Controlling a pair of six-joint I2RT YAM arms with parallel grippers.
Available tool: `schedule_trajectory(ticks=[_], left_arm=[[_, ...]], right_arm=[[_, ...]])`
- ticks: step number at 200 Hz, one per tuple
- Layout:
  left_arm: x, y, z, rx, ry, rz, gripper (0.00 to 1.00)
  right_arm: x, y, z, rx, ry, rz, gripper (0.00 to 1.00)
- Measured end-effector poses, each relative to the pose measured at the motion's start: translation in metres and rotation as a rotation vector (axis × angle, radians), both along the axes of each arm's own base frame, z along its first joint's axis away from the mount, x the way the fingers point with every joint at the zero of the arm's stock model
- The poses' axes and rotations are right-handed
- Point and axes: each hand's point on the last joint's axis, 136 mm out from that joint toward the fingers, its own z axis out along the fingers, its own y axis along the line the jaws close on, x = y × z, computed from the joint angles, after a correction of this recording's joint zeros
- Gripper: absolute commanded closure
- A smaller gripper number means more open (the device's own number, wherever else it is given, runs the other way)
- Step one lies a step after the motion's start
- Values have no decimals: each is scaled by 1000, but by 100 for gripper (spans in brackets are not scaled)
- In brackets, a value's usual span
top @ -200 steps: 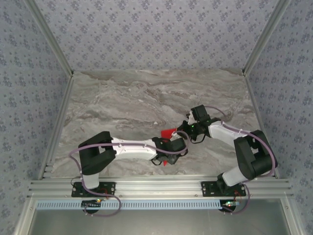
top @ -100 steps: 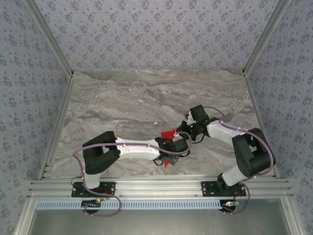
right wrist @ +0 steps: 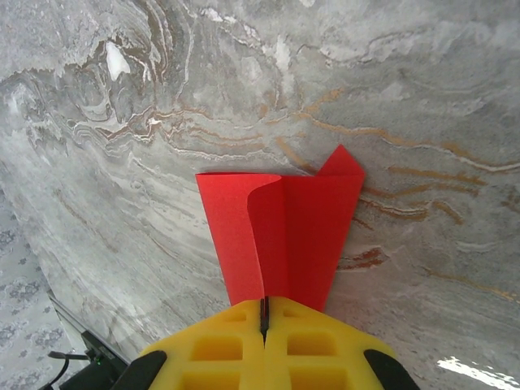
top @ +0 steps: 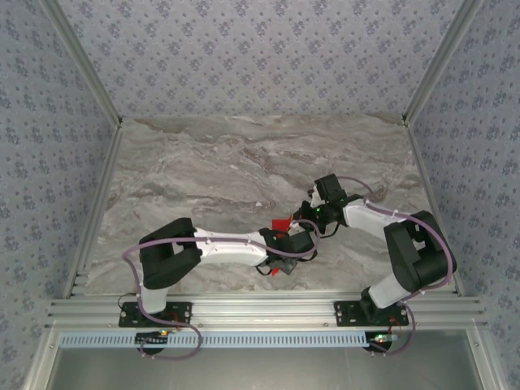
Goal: Fold a paper plane with a square sheet of paper (fold left side to right side)
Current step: Fold the wing for the fifth time at the center of the table.
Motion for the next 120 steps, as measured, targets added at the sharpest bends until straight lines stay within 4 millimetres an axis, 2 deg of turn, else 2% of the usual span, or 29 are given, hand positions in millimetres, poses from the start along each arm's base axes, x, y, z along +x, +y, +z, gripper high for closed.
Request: schedule_trajectory(ticks=[36, 59, 83, 101, 120], left_arm=[[1, -2, 0, -17, 14, 3, 89], [5, -5, 3, -65, 45, 11, 90], [12, -6, 10, -135, 94, 25, 90], [17, -10, 14, -198, 134, 35, 90], [23, -14, 13, -266, 188, 51, 90]], right_arm=[[6, -6, 11, -1, -63, 14, 58], [15, -21, 35, -7, -162, -4, 40], [22, -45, 63, -14, -297, -42, 18], [17, -61, 70, -16, -347, -78, 13], [10, -69, 62, 0, -341, -97, 12]])
